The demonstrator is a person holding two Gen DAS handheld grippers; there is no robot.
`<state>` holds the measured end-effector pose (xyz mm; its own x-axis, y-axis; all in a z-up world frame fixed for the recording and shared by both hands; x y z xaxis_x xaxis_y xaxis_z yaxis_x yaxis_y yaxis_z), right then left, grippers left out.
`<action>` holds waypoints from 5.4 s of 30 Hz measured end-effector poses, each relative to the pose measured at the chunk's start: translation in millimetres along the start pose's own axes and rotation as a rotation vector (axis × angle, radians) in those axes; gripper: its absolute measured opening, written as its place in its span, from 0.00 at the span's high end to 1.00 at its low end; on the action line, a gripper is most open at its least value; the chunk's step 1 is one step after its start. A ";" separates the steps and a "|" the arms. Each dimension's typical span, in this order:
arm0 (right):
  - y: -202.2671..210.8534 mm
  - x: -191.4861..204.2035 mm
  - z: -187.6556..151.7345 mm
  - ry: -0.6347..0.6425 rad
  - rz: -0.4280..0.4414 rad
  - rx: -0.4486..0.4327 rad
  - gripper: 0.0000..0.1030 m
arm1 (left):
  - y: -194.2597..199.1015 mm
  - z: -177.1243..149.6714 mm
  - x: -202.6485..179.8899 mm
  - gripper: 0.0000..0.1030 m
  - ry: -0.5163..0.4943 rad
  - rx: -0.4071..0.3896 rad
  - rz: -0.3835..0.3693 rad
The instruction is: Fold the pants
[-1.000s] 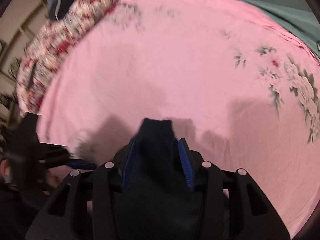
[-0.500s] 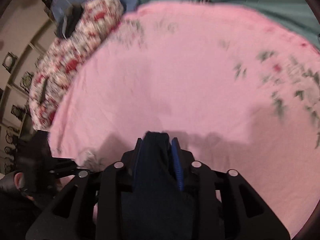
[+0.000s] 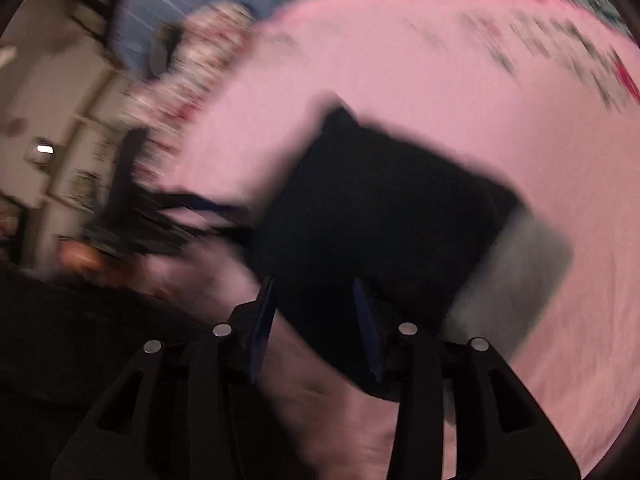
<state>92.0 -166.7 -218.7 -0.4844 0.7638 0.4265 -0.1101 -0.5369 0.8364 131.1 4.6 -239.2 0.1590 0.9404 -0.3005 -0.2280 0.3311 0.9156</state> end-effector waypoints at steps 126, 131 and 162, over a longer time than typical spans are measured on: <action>-150.4 199.3 247.5 0.200 -0.173 -0.243 0.37 | 185.1 72.6 304.1 0.04 0.388 -0.449 0.289; -122.3 193.9 213.2 0.141 -0.224 -0.278 0.36 | 176.4 27.6 237.1 0.03 0.361 -0.465 0.338; -53.0 171.4 150.5 0.080 -0.380 -0.409 0.01 | 180.2 -28.8 143.2 0.02 0.276 -0.452 0.390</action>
<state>145.4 46.6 -138.1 -0.4074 0.9097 0.0806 -0.6096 -0.3366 0.7177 85.1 201.1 -124.9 -0.2552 0.9634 -0.0821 -0.6101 -0.0946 0.7866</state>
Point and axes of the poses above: each gripper's, at about its wrist camera, not at the fingertips, and y roughly against the way its jaws point, x to its left, z to its top, the point moved 9 cm from there along -y, roughly the way its jaws point, and after that the axes turned 1 degree about -x, right-handed, at the moved point
